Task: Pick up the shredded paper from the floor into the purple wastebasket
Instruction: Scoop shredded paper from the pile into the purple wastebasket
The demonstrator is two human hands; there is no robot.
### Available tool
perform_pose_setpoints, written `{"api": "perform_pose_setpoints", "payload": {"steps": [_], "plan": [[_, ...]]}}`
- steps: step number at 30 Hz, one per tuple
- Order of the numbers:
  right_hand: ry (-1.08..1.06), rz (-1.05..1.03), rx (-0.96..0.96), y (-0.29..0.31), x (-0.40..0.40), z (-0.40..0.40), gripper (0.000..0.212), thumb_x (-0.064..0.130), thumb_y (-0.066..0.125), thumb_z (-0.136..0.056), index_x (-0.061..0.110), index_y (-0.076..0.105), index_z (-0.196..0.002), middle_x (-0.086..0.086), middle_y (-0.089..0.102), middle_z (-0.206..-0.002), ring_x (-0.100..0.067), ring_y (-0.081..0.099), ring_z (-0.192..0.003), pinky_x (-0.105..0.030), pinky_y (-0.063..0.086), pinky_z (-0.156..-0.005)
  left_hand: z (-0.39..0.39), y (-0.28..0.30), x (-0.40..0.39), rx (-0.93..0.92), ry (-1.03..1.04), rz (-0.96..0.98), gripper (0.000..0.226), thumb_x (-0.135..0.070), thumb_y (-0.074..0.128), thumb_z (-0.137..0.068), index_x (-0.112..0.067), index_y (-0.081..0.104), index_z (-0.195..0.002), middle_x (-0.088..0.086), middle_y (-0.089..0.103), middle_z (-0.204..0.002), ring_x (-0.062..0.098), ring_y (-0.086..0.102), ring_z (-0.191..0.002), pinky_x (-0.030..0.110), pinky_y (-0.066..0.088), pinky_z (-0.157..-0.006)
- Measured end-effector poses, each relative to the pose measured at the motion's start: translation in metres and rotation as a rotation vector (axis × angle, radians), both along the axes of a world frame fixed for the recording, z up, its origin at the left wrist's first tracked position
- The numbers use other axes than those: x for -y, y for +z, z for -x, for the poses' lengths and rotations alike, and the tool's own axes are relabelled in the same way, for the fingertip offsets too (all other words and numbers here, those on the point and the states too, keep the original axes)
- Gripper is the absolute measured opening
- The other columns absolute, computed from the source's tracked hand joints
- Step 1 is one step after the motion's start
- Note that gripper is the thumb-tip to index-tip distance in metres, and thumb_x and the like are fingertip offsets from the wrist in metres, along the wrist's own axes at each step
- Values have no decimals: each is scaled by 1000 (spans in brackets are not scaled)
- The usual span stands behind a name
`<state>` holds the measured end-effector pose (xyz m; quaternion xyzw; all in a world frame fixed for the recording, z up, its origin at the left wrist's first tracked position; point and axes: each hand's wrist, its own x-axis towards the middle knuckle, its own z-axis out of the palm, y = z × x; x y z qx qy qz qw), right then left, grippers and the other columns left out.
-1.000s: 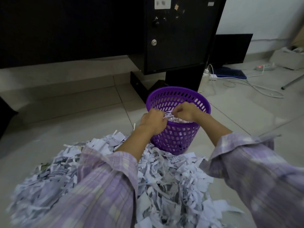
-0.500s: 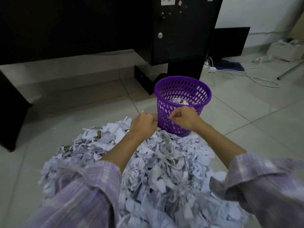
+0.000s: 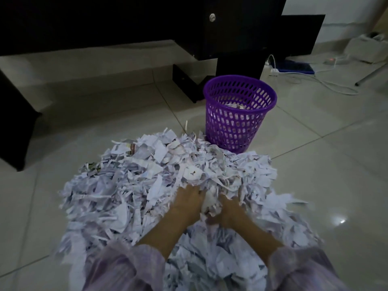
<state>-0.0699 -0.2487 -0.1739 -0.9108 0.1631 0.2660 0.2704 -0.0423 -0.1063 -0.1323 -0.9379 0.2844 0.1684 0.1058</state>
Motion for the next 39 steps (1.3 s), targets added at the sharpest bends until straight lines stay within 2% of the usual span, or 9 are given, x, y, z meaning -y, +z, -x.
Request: {"api": "perform_pose_setpoints", "payload": {"steps": [4, 7, 10, 14, 20, 26, 32, 36, 39], "plan": [[70, 40, 230, 8, 2, -5, 42, 25, 67, -84, 15, 55, -123, -6, 60, -123, -23, 58, -113, -17, 39, -86, -1, -1, 2, -47, -2, 143, 67, -41, 47, -94, -11, 23, -149, 17, 19, -155, 33, 19, -142, 47, 11, -117], [-39, -234, 371, 22, 12, -11, 34, 13, 71, -83, 8, 61, -115, -6, 63, -111, -15, 58, -96, -10, 41, -72, -6, 1, 2, -218, 69, 324, 103, -55, 61, -82, -19, -4, -153, 9, -2, -161, 29, 3, -148, 50, 5, -119], [-181, -479, 378, 31, 12, -15, 36, 13, 76, -80, 10, 59, -111, 2, 61, -100, -12, 57, -81, -4, 43, -59, -11, 2, 3, -258, 152, 533, 119, -52, 73, -72, -23, -11, -152, 5, 0, -161, 26, 8, -148, 53, 19, -116], [-197, -659, 407, 37, 9, -18, 27, 17, 82, -73, 20, 68, -96, -6, 70, -103, -22, 66, -97, -40, 51, -90, -12, 5, 8, -175, 192, 627, 85, -20, 70, -79, -20, 22, -149, 7, 37, -146, 27, 43, -130, 39, 43, -101], [-163, -844, 239, 53, 15, -15, 28, 33, 75, -80, 15, 71, -102, -8, 69, -92, -17, 62, -78, -26, 47, -65, -20, 11, 4, -75, 271, 776, 45, 0, 62, -75, -12, 58, -118, 10, 62, -107, 29, 62, -96, 36, 53, -76], [-172, -750, 229, 50, 27, -10, 37, 32, 74, -82, 14, 64, -113, -6, 67, -110, -18, 62, -99, -20, 48, -74, -33, 22, -11, 19, 433, 986, 43, -1, 69, -78, -8, 62, -120, 13, 64, -114, 24, 59, -102, 20, 42, -77], [-88, -754, 247, 51, 12, -3, 85, 16, 84, -70, 26, 32, -136, 14, 50, -126, -4, 50, -109, -7, 45, -76, -30, 31, -11, -119, 603, 1076, 43, -2, 73, -78, -3, 56, -117, 10, 61, -111, 16, 53, -91, 15, 35, -61], [15, -604, 222, 41, 11, -7, 55, 28, 84, -71, 22, 58, -119, 8, 64, -116, -12, 61, -106, -27, 50, -90, -29, 35, -9, -128, 610, 1074, 46, 5, 70, -77, 0, 58, -121, 13, 59, -123, 24, 57, -110, 15, 36, -70], [50, -453, 218, 36, 18, -10, 14, 27, 73, -83, 23, 66, -95, 8, 65, -93, -4, 59, -78, -11, 44, -64, -31, 40, -15, -121, 670, 1101, 45, 9, 67, -77, -1, 58, -120, 9, 58, -113, 18, 53, -99, 16, 34, -61]]}}
